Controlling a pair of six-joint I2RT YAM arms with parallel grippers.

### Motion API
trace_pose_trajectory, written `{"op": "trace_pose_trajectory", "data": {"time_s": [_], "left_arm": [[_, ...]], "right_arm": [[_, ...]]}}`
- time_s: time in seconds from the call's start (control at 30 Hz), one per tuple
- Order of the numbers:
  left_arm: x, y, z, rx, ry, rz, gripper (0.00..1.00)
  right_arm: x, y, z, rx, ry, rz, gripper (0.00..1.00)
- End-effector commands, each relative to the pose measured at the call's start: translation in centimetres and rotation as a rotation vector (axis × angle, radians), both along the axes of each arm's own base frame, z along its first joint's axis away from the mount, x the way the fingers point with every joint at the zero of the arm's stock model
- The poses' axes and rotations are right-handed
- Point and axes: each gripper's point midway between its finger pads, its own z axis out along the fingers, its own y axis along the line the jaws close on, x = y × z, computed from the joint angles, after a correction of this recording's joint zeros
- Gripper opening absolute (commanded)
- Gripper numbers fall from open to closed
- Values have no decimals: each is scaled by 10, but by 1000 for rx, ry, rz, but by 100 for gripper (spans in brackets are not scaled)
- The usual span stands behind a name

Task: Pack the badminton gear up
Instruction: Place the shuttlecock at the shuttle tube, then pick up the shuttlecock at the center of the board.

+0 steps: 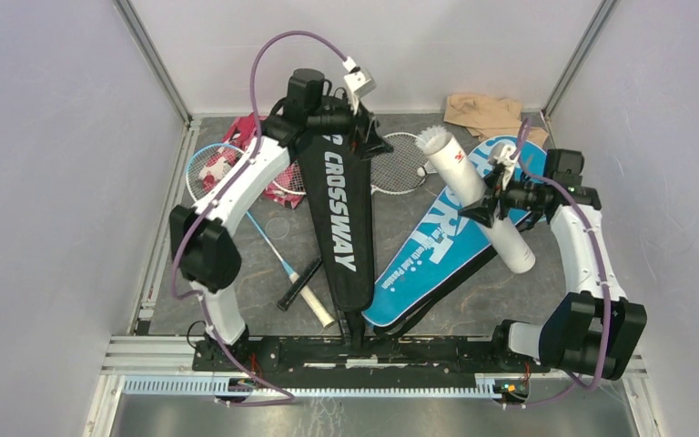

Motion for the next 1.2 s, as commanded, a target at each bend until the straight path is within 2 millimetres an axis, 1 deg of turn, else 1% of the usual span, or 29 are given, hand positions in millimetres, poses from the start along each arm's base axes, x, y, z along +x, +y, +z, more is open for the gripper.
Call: {"op": "trace_pose_trajectory", "data": {"time_s": [0.0, 0.07, 0.13, 0.3, 0.37, 0.4, 0.43, 0.47, 0.53, 0.67, 0.73, 0.8, 0.93, 1.0, 1.03, 1.17], "left_arm": [[43, -14, -3, -35, 47, 88, 95], [58, -22, -12, -41, 67, 97, 94], [71, -31, -20, -51, 100, 113, 93], [95, -61, -47, -29, 88, 124, 92], [101, -75, -59, -15, 68, 129, 92], [103, -84, -69, -10, 65, 131, 92], [107, -88, -71, -11, 55, 141, 91], [110, -96, -82, -5, 51, 149, 91], [116, -110, -89, 2, 3, 155, 90], [117, -138, -107, 10, -37, 149, 91], [119, -149, -118, 21, -59, 169, 92], [122, -157, -132, 62, -104, 204, 93], [130, -163, -160, 162, -212, 265, 94], [132, -165, -170, 184, -239, 265, 94], [132, -166, -172, 189, -248, 267, 94], [140, -165, -192, 243, -299, 302, 95]], "right_arm": [[-9, 17, 67, 128, -186, 154, 13], [-12, 18, 76, 136, -195, 168, 13], [-11, 16, 83, 124, -198, 158, 13], [1, 7, 86, 81, -183, 51, 12], [6, 2, 90, 65, -202, -4, 12], [7, 0, 92, 57, -210, -29, 12], [8, -1, 93, 50, -214, -43, 12], [7, -2, 94, 49, -211, -47, 12], [6, -2, 95, 47, -200, -51, 12], [5, -3, 91, 36, -175, -58, 12], [5, -4, 88, 32, -163, -64, 12], [4, -5, 85, 26, -157, -65, 12], [1, -5, 82, 23, -145, -65, 12], [0, -5, 81, 20, -141, -65, 12], [0, -5, 80, 21, -136, -64, 12], [-2, -4, 76, 20, -128, -63, 12]]}}
